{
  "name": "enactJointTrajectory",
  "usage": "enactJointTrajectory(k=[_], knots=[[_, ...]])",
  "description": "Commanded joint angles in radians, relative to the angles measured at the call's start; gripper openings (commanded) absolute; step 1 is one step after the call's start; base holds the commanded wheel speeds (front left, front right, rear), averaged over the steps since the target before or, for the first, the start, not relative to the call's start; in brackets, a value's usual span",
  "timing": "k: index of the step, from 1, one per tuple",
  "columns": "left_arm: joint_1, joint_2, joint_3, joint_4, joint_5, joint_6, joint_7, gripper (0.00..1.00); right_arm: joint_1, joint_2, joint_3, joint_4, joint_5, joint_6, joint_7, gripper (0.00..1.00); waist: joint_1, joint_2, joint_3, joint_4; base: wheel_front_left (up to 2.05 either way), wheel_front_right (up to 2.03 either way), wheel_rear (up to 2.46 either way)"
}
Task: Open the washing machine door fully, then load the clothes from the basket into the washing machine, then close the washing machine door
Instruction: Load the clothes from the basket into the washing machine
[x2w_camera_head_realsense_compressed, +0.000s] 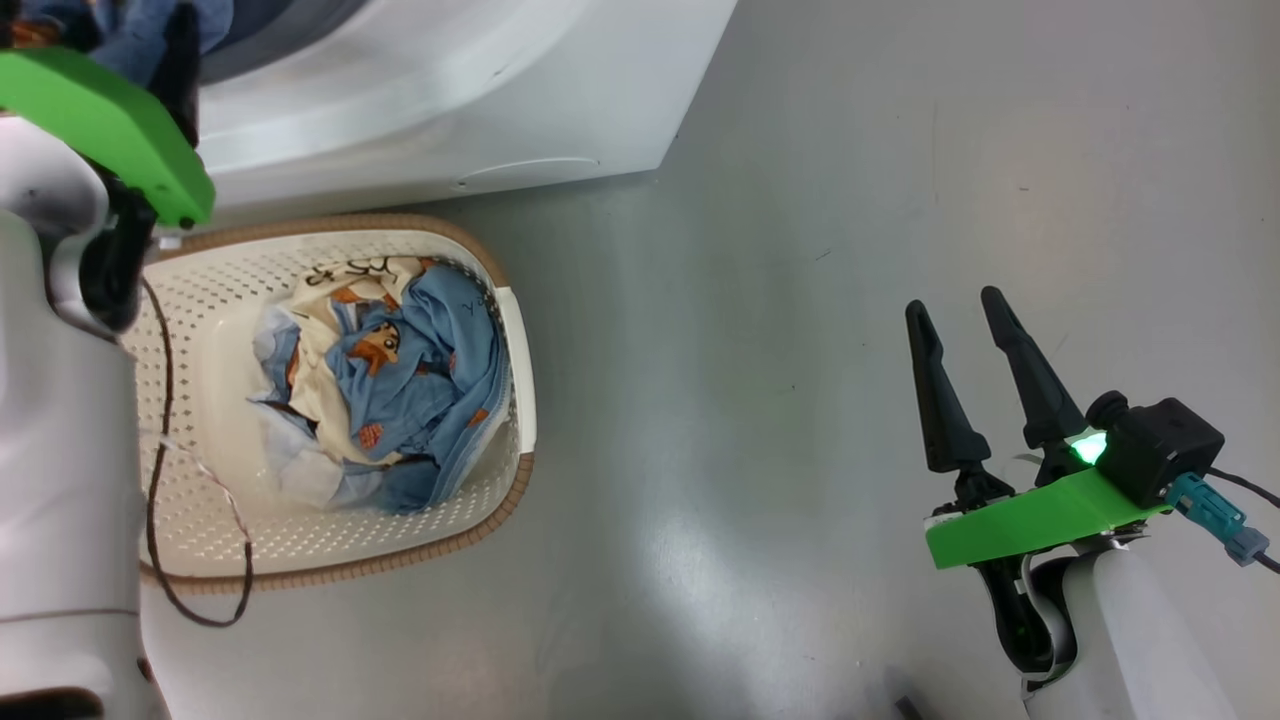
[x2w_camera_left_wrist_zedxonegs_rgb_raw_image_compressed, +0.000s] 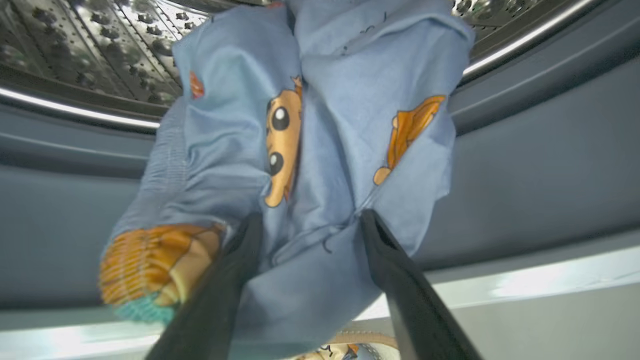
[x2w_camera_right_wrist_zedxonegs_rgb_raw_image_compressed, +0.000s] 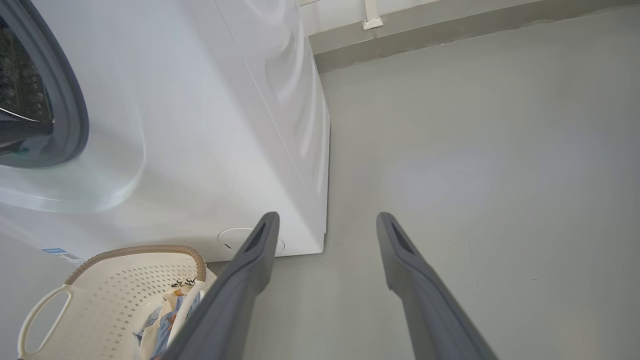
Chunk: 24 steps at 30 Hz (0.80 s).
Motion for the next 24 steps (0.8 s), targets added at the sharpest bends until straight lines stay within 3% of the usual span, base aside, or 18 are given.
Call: enactJointTrajectory(k=[1,5,6,8,15,17,24], knots=[[-0.018,0.050,0.012,-0.008,-0.010,-0.003,0.030,1.00,0.005,0.003,0.028,-0.015,0.009,0.002,-0.005,1.00,0.0000,0.0000,0.001,0.000,0.00,0.00,0.00],[-0.035,0.050,0.003,0.028,-0.030,-0.004,0.106,0.97,0.003,0.003,0.034,-0.009,0.012,0.002,-0.005,1.00,0.0000,0.0000,0.000,0.001,0.00,0.00,0.00],[-0.040,0.052,0.001,0.030,-0.031,-0.004,0.110,0.78,0.002,0.003,0.037,-0.008,0.012,0.002,-0.005,1.00,0.0000,0.0000,0.000,0.000,0.00,0.00,0.00],[-0.050,0.059,-0.010,0.034,-0.025,-0.005,0.117,0.00,-0.001,0.003,0.041,-0.007,0.013,0.002,-0.005,1.00,0.0000,0.0000,0.000,-0.001,0.00,0.00,0.00],[-0.081,0.059,-0.035,0.029,-0.007,-0.004,0.047,0.00,-0.003,0.003,0.053,-0.003,0.015,0.002,-0.005,1.00,0.0000,0.0000,0.004,-0.007,0.00,0.00,0.00],[-0.100,0.070,-0.045,0.002,0.021,0.000,-0.089,0.00,-0.004,0.003,0.055,-0.004,0.021,0.002,-0.005,1.00,0.0000,0.0000,0.011,-0.013,0.00,0.00,0.00],[-0.177,0.101,-0.060,0.041,0.027,-0.006,-0.375,0.00,-0.007,0.003,0.066,-0.012,0.026,0.002,-0.005,1.00,0.0000,0.0000,0.044,-0.047,0.00,0.00,0.00]])
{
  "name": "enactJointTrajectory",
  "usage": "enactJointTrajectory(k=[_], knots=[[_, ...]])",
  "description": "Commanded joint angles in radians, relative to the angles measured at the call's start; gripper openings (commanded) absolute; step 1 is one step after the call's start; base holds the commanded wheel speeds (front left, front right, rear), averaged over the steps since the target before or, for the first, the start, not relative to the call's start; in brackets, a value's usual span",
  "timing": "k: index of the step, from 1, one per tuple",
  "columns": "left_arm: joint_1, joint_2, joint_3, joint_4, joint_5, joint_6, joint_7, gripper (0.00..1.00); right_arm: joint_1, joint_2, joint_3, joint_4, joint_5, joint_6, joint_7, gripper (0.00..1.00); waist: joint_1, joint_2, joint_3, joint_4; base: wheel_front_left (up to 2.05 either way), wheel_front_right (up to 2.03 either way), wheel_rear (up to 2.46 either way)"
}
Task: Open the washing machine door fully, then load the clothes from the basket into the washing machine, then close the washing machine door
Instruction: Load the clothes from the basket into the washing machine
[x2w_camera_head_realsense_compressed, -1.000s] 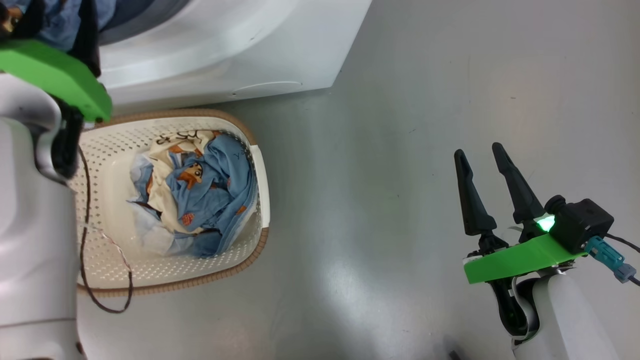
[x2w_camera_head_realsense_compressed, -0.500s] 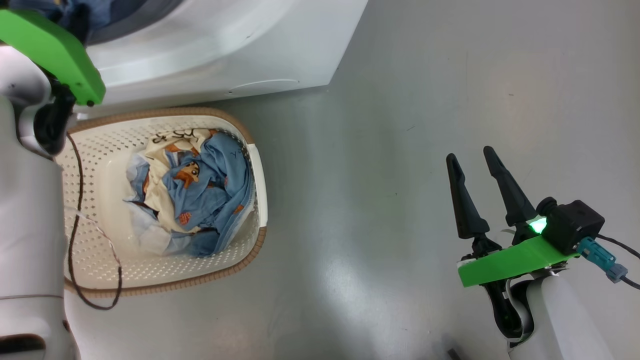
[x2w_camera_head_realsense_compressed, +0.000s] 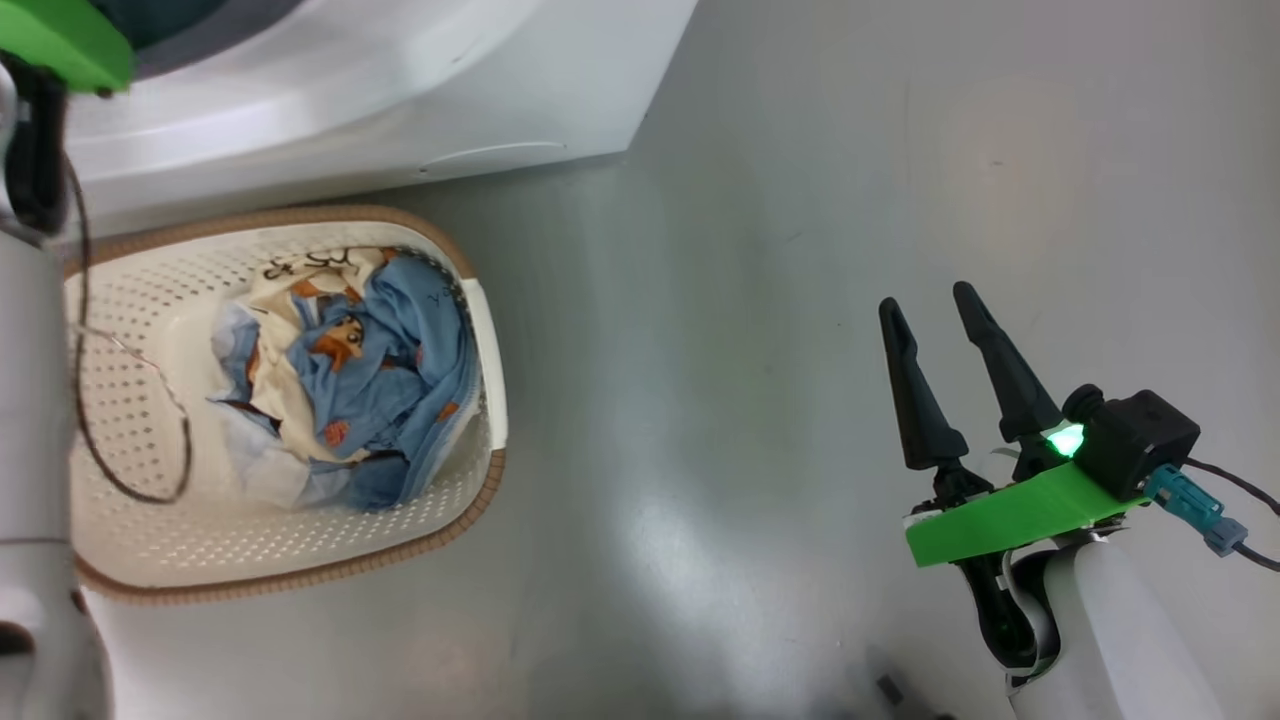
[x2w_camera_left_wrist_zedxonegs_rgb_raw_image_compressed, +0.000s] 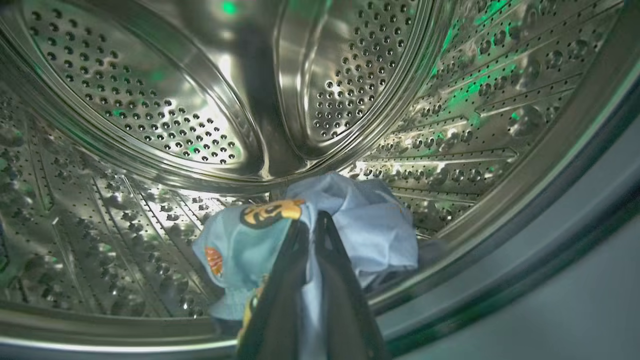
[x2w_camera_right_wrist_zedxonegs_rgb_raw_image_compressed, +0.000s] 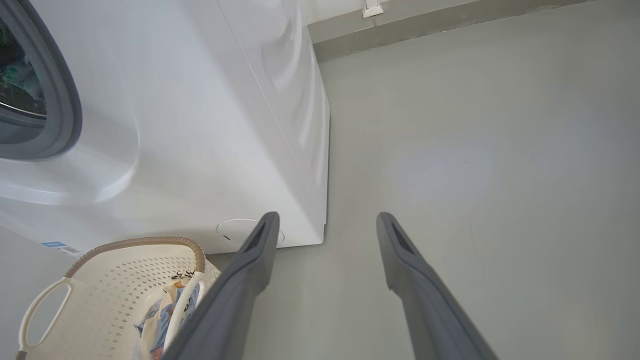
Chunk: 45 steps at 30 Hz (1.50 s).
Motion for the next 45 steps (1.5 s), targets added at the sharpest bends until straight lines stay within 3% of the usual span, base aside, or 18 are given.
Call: enactJointTrajectory(k=[1,6,32,40,45], knots=[[-0.036,0.059,0.010,-0.016,0.002,-0.006,-0.025,0.00,0.011,0.003,0.026,-0.027,0.010,0.002,-0.005,1.00,0.0000,0.0000,0.018,-0.017,0.00,0.00,0.00],[-0.138,0.104,-0.011,0.030,-0.005,-0.009,-0.098,0.00,0.026,0.003,0.027,-0.038,0.015,0.002,-0.005,1.00,0.0000,0.0000,0.064,-0.045,0.00,0.00,0.00],[-0.443,0.243,-0.160,0.070,-0.121,-0.010,-0.189,0.00,0.048,0.003,0.054,-0.085,0.056,0.002,-0.005,1.00,0.0000,0.0000,0.243,-0.098,0.00,0.00,0.00],[-0.472,0.256,-0.205,0.160,-0.166,-0.010,-0.102,0.00,0.053,0.003,0.063,-0.076,0.061,0.002,-0.005,1.00,0.0000,0.0000,0.239,-0.103,0.00,0.00,0.00],[-0.458,0.250,-0.223,0.185,-0.179,-0.010,-0.117,0.00,0.044,0.003,0.060,-0.074,0.059,0.002,-0.005,1.00,0.0000,0.0000,0.229,-0.095,0.00,0.00,0.00]])
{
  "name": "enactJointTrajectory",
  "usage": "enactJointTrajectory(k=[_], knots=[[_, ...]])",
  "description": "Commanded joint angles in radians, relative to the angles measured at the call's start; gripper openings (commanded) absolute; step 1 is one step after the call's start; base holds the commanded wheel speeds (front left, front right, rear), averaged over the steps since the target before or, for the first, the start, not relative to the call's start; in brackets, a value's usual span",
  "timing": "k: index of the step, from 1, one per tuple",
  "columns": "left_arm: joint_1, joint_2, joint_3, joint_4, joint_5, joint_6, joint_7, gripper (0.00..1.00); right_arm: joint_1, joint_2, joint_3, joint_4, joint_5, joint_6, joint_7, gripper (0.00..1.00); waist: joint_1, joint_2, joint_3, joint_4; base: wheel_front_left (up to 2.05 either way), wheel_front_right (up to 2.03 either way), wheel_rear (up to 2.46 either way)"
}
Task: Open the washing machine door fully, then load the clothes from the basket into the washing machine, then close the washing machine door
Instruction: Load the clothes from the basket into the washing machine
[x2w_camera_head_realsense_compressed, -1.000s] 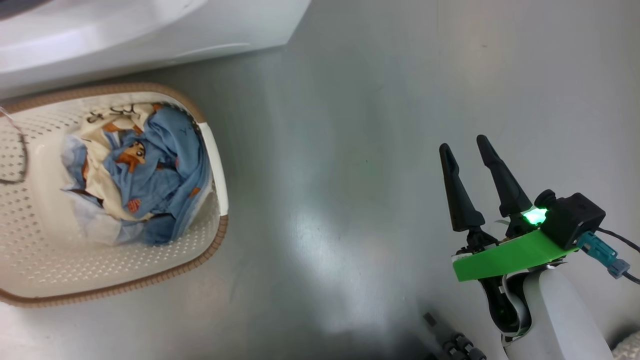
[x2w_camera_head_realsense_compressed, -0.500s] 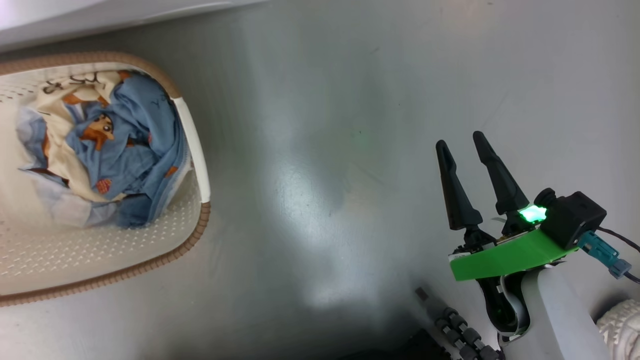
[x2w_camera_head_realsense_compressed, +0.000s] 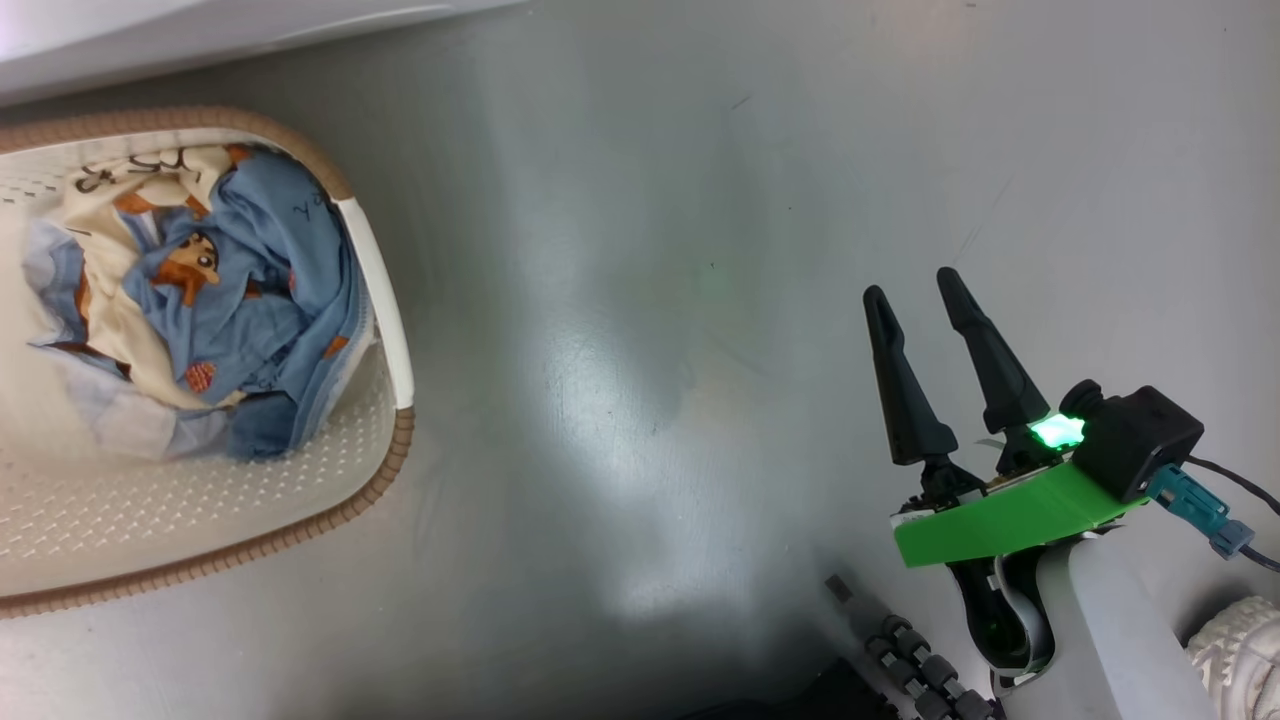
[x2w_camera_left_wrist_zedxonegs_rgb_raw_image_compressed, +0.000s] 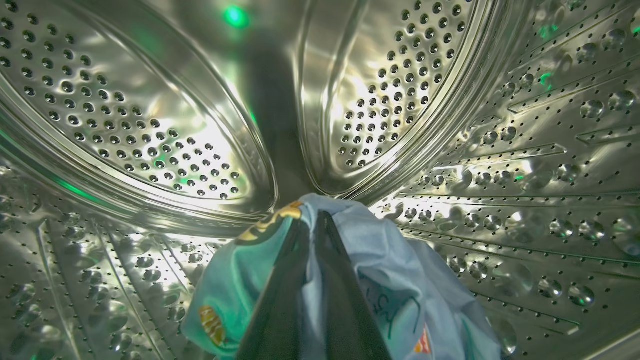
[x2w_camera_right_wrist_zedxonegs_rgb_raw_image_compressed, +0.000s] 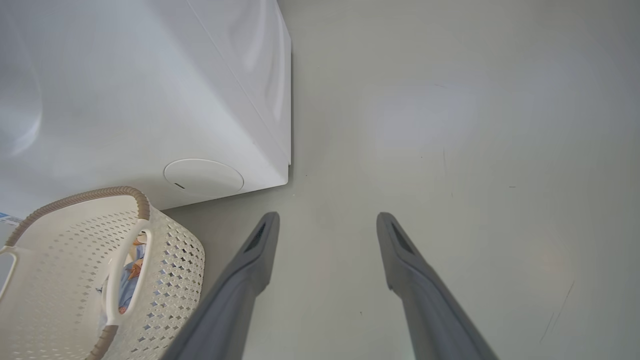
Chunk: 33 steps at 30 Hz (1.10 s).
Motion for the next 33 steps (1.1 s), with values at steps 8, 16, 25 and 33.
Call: enactJointTrajectory(k=[8,16,25,33], knots=[[0.025,0.034,-0.004,0.007,-0.019,0.009,-0.055,1.00,0.027,0.001,0.015,-0.009,0.001,0.002,-0.005,1.00,0.0000,0.0000,-0.026,0.008,0.00,0.00,0.00],[0.077,0.003,-0.019,0.003,-0.005,0.029,-0.084,1.00,0.018,0.001,0.012,0.006,0.002,0.002,-0.005,1.00,0.0000,0.0000,-0.079,0.016,0.00,0.00,0.00],[0.148,-0.029,-0.018,-0.012,-0.008,0.041,-0.091,1.00,0.005,0.001,0.007,0.026,0.000,0.002,-0.005,1.00,0.0000,0.0000,-0.135,0.028,0.00,0.00,0.00],[0.237,-0.060,0.002,-0.078,-0.013,0.056,-0.092,1.00,0.001,0.001,-0.012,0.052,-0.010,0.002,-0.005,1.00,0.0000,0.0000,-0.192,0.053,0.00,0.00,0.00]])
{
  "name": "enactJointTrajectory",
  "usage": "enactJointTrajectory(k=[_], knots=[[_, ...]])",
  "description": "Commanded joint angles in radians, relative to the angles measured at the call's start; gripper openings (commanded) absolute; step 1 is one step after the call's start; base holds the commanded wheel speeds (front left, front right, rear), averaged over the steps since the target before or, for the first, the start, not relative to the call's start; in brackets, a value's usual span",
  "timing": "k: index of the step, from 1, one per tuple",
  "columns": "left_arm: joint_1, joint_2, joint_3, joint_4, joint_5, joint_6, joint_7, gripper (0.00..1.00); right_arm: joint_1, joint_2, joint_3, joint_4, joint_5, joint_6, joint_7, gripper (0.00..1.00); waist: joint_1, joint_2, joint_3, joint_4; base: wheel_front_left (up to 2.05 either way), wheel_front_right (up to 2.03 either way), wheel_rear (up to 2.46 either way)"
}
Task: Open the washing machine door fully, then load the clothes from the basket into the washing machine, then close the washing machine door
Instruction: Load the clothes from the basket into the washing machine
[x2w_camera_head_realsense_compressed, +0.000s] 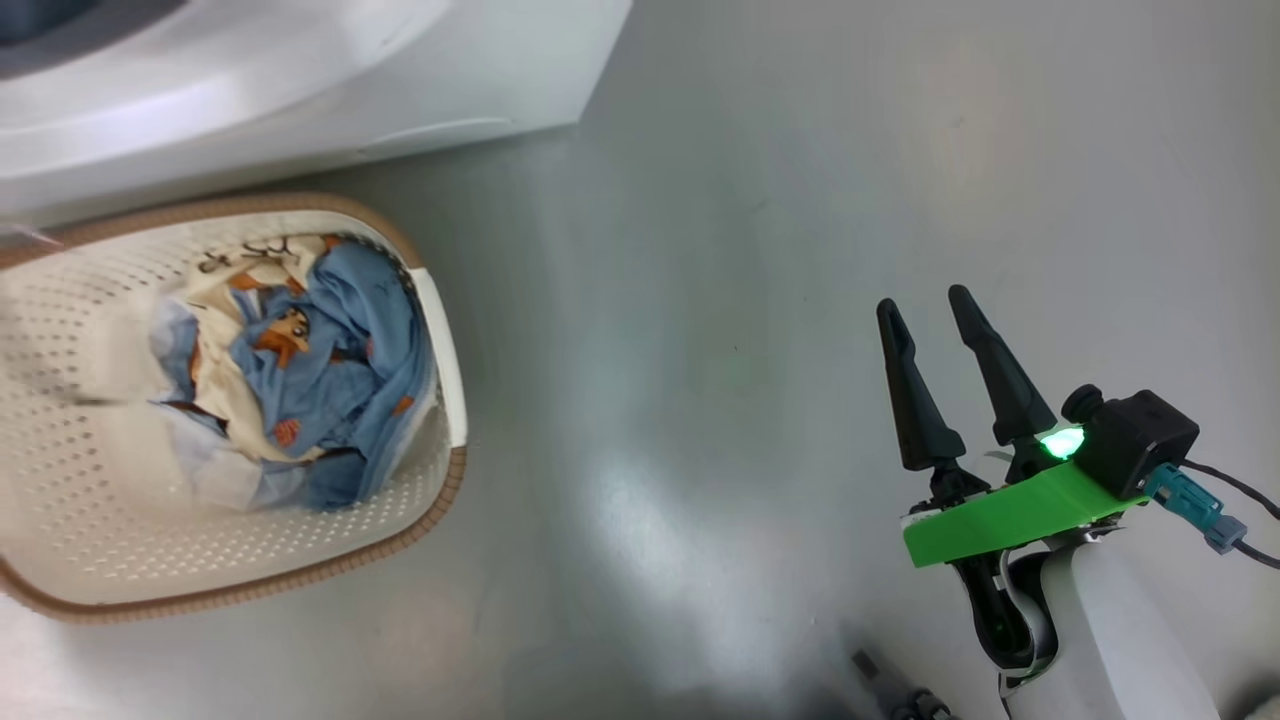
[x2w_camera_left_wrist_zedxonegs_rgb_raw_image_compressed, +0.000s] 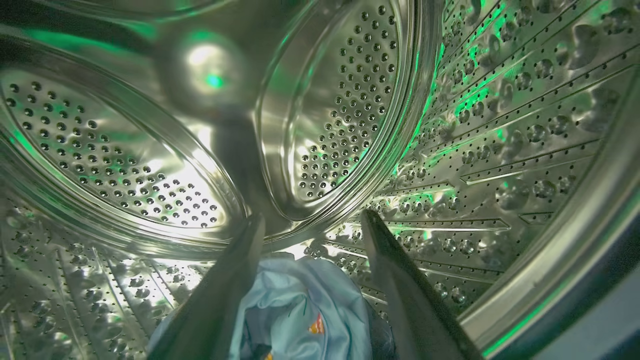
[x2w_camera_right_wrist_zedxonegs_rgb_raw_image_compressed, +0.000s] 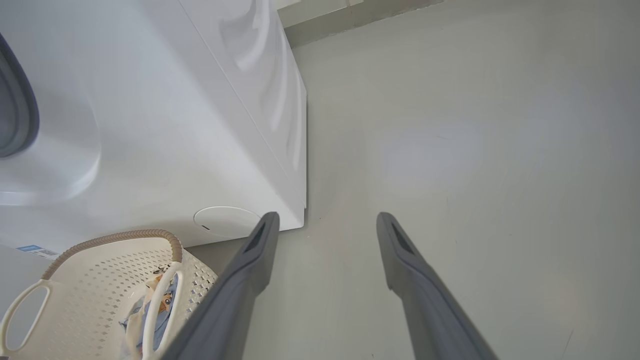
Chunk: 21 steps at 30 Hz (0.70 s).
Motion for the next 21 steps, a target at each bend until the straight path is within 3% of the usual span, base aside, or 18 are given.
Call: enactJointTrajectory(k=[1,21], knots=[[0.049,0.036,0.020,-0.052,0.000,0.017,-0.005,1.00,0.009,0.001,0.013,-0.008,-0.014,0.002,-0.005,1.00,0.0000,-0.0001,-0.036,0.019,0.00,0.00,0.00],[0.474,-0.028,0.128,-0.339,0.034,0.057,-0.005,1.00,0.038,0.001,-0.036,0.042,-0.046,0.002,-0.005,1.00,0.0000,-0.0001,-0.226,0.086,0.00,0.00,0.00]])
